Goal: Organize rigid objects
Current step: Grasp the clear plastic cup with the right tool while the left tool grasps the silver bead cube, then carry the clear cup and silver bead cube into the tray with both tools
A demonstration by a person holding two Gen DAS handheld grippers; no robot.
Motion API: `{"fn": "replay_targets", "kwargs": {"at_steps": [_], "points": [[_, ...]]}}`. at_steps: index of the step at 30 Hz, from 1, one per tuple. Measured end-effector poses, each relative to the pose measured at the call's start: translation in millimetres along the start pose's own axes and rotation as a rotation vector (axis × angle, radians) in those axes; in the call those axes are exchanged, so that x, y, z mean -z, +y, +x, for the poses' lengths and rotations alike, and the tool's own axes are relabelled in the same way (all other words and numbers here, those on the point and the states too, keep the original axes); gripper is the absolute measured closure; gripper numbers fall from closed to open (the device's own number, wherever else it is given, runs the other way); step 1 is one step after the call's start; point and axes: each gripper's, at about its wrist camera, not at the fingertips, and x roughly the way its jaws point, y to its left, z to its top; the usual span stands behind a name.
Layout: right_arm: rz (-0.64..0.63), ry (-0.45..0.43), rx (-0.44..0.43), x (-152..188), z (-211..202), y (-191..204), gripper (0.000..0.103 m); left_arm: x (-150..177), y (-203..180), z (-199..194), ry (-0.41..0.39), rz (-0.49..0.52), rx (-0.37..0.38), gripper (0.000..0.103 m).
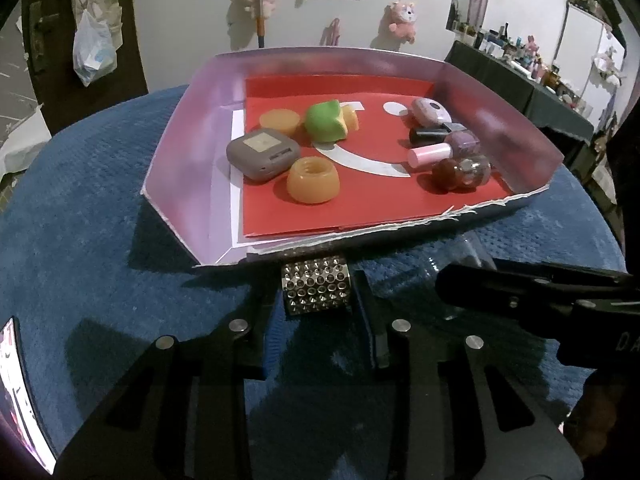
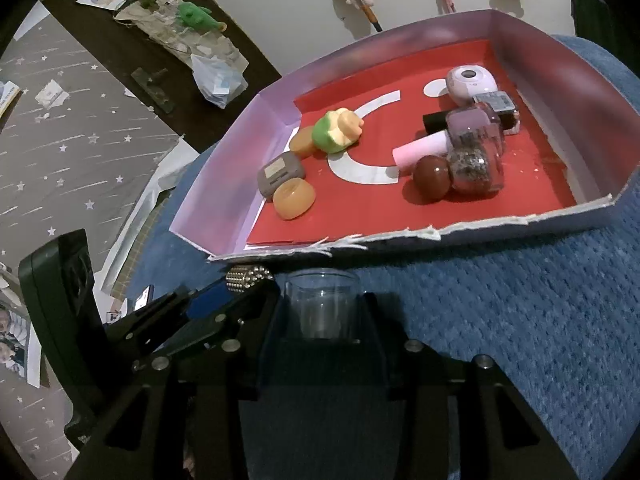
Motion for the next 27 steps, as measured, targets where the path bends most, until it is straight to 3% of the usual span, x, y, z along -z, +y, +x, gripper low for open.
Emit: {"fn": "replay_targets", "kwargs": {"at_steps": [27], "points": [[-0.029, -0.077, -0.045, 12.8, -46.1, 17.4, 0.061, 2.7, -14.8, -43.2, -0.07, 0.013, 0.025, 0.073]]}}
